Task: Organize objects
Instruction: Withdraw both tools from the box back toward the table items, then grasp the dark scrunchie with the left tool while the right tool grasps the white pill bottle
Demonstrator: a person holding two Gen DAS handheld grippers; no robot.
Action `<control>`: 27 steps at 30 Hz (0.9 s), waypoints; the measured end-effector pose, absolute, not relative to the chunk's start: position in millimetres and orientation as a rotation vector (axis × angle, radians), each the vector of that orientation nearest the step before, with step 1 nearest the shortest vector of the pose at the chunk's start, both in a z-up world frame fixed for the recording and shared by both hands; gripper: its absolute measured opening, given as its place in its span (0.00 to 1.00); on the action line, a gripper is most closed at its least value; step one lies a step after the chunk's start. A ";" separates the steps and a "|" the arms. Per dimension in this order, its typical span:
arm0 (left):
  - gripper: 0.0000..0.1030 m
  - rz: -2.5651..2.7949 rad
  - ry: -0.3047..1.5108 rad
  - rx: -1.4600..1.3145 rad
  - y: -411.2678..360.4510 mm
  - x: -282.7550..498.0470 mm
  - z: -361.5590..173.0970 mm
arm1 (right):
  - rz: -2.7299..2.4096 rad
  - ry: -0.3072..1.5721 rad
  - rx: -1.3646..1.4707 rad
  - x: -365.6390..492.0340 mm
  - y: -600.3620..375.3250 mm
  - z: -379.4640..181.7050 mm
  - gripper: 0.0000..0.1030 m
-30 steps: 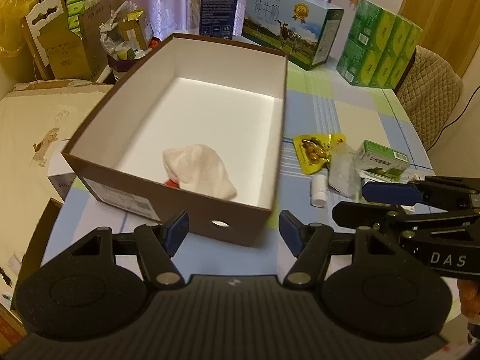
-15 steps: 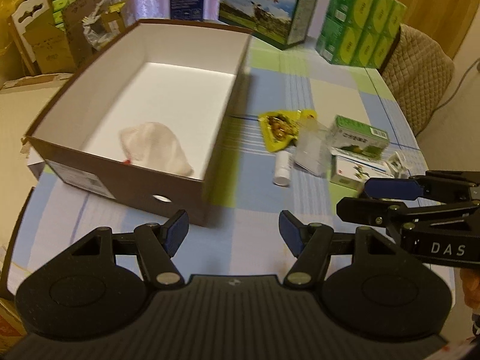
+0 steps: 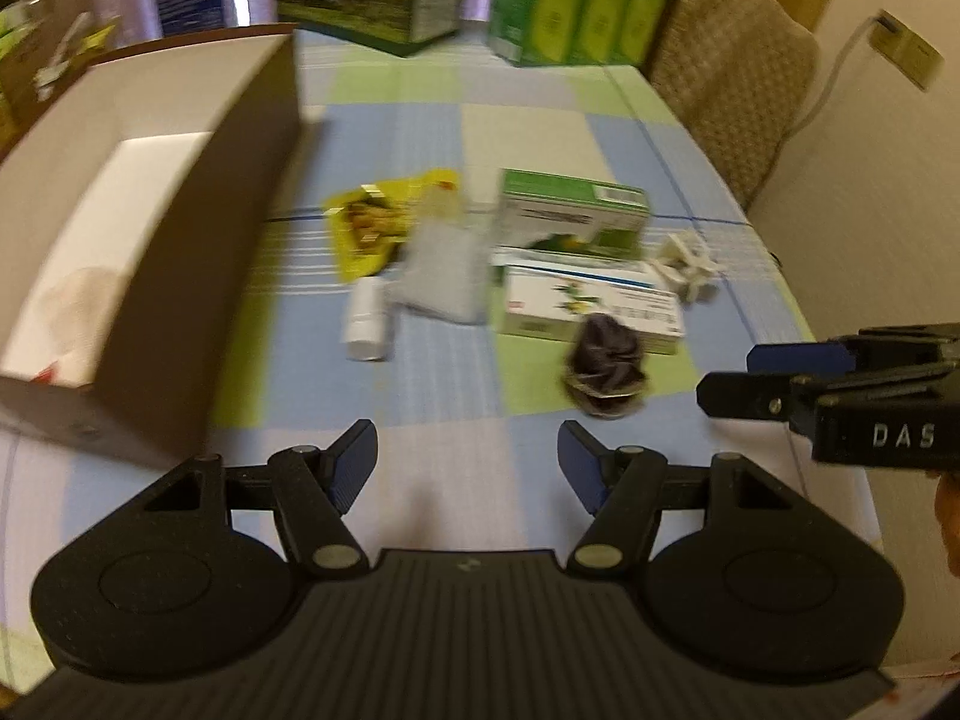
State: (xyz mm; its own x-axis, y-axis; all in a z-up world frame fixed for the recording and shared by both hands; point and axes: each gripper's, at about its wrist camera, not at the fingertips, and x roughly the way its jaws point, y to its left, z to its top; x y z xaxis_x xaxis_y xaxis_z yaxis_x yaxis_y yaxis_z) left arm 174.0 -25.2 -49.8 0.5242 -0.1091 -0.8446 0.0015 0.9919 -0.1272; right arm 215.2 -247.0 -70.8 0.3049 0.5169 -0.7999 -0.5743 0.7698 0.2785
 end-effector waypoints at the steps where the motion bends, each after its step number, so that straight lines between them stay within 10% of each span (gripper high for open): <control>1: 0.61 -0.079 1.017 -0.110 -32.1 177.4 -52.2 | 0.708 1.033 -0.058 218.4 -254.0 -71.3 0.46; 27: 0.63 -0.111 1.032 -0.032 -108.9 254.8 -121.8 | 0.496 1.070 0.022 269.5 -351.5 -93.4 0.46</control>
State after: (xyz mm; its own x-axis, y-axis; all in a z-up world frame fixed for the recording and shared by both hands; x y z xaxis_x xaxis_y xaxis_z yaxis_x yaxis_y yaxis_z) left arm 254.8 -108.9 -121.8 0.5080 -0.1072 -0.8547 0.0770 0.9939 -0.0789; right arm 269.5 -351.5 -93.4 0.3810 0.3996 -0.8338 -0.3783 0.8902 0.2538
